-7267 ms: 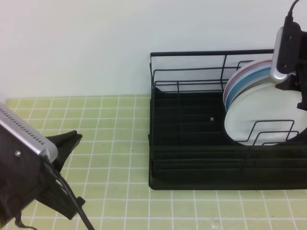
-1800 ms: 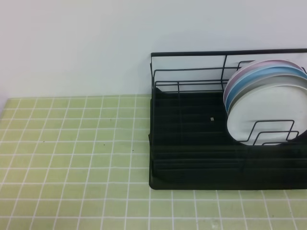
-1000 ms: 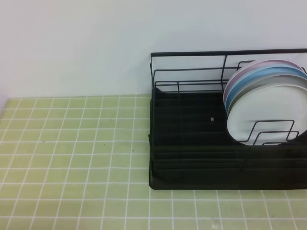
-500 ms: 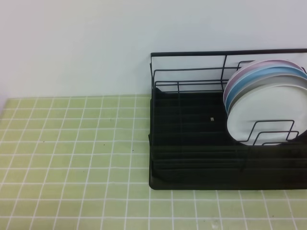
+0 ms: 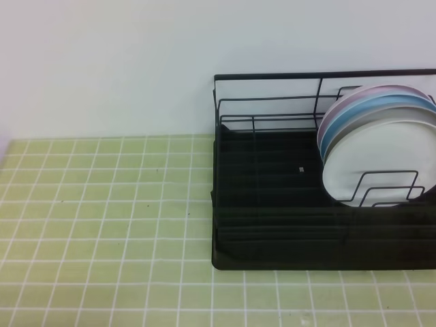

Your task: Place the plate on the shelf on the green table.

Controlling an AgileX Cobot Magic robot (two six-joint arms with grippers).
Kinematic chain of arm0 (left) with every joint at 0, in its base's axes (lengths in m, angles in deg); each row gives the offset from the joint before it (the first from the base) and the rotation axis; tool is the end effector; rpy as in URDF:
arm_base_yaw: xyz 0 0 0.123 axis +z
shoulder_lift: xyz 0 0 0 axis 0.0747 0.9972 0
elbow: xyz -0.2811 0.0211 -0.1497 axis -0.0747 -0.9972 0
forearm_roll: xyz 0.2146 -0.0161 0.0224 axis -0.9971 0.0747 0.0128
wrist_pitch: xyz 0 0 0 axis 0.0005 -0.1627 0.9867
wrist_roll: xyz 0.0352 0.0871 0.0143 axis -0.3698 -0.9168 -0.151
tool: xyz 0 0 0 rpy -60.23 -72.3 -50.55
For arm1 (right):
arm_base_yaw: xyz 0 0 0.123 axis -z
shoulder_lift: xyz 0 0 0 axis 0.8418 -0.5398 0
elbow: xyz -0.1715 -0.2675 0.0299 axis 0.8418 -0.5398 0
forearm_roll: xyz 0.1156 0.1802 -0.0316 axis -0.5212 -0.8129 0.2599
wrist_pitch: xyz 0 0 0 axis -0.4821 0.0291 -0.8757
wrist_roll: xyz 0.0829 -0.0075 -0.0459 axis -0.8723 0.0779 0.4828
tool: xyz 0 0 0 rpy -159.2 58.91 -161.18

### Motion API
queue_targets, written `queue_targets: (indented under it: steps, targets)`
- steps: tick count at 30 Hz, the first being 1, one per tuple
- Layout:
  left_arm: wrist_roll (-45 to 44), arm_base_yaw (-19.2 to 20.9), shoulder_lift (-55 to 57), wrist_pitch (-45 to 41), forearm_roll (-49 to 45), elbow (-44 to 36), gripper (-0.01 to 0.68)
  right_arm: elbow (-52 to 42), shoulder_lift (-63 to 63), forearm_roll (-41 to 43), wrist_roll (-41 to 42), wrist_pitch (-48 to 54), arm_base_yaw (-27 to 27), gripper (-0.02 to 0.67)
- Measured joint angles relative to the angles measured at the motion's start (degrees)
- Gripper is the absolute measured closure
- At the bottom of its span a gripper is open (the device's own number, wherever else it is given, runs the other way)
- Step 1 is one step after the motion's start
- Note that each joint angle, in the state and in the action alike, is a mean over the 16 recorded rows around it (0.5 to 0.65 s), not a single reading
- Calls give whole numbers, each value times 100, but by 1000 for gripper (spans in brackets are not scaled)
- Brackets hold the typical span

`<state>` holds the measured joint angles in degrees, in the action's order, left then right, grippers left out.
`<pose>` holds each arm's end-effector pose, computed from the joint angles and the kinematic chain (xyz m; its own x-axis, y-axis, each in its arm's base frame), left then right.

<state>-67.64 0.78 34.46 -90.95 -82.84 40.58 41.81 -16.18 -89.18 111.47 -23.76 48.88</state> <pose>-0.0128 0.0020 0.1830 -0.2277 -0.1311 -0.9649 0.0168 0.9902 -0.1385 -0.0078 0.0214 0.2695 -0.2851 -0.2577 -0.9232 -0.4312 0.8947 -0.1166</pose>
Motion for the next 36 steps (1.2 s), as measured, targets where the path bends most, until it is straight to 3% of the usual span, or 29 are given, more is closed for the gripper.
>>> queue_targets:
  steps: [19, 30, 36]
  targets:
    - [-17, 0, 6, 0, 9, 0, 675, -1951, 1615, 290, 137, -2081, 159, 652]
    - [-56, 0, 6, 0, 9, 0, 675, -2163, 1636, 320, 62, -2142, 317, 652]
    - [-50, 0, 6, 0, 9, 0, 675, -2163, 1635, 858, -701, -2055, 330, 652]
